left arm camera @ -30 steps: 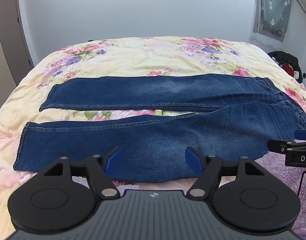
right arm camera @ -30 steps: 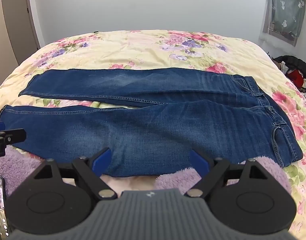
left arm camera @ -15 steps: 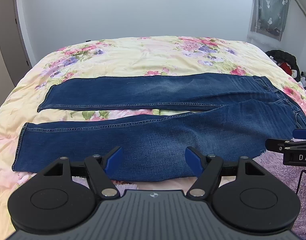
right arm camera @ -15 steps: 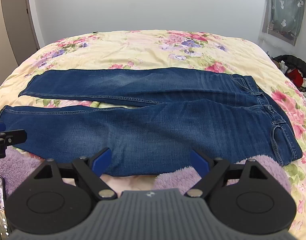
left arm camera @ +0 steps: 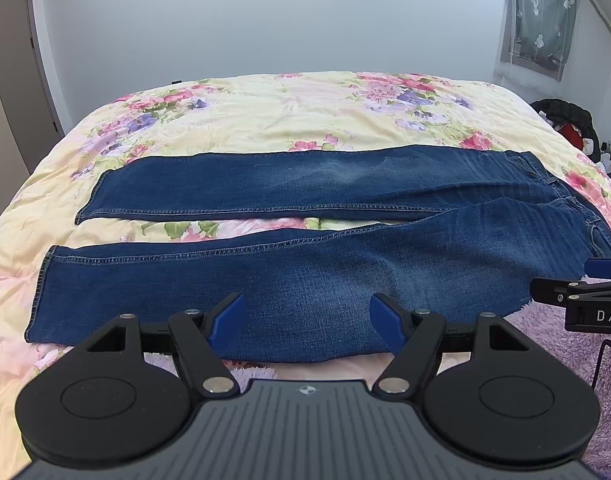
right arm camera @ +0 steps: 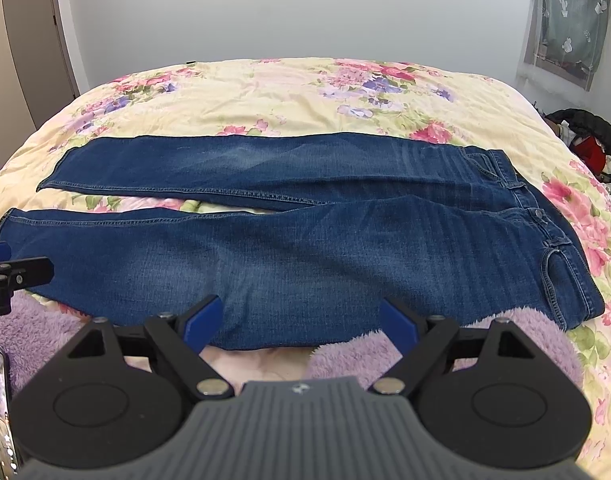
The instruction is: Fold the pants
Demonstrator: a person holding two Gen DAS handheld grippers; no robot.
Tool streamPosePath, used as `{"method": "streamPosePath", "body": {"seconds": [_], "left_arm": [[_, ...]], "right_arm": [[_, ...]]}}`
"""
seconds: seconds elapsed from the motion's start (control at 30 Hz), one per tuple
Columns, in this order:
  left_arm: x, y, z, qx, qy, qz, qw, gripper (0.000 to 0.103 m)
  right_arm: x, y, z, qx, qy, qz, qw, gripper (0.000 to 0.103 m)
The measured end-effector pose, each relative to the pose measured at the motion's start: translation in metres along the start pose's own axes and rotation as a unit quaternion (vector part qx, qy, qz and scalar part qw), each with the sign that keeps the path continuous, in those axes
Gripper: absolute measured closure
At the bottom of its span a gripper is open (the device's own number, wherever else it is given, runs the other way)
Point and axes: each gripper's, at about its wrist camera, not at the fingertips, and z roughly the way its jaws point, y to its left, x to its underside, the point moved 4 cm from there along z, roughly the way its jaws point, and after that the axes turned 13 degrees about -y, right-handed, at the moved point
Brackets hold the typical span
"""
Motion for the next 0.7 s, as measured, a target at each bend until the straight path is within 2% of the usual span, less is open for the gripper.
{"method": "streamPosePath", "body": {"seconds": [0.7], "left_arm": [[0.0012, 0.0007, -0.0012, 0.002, 0.000, 0.001, 1.0000, 0.019]], "right_arm": [[0.0003, -0.0001, -0.0006, 0.001, -0.001, -0.001, 1.000, 0.021]]}}
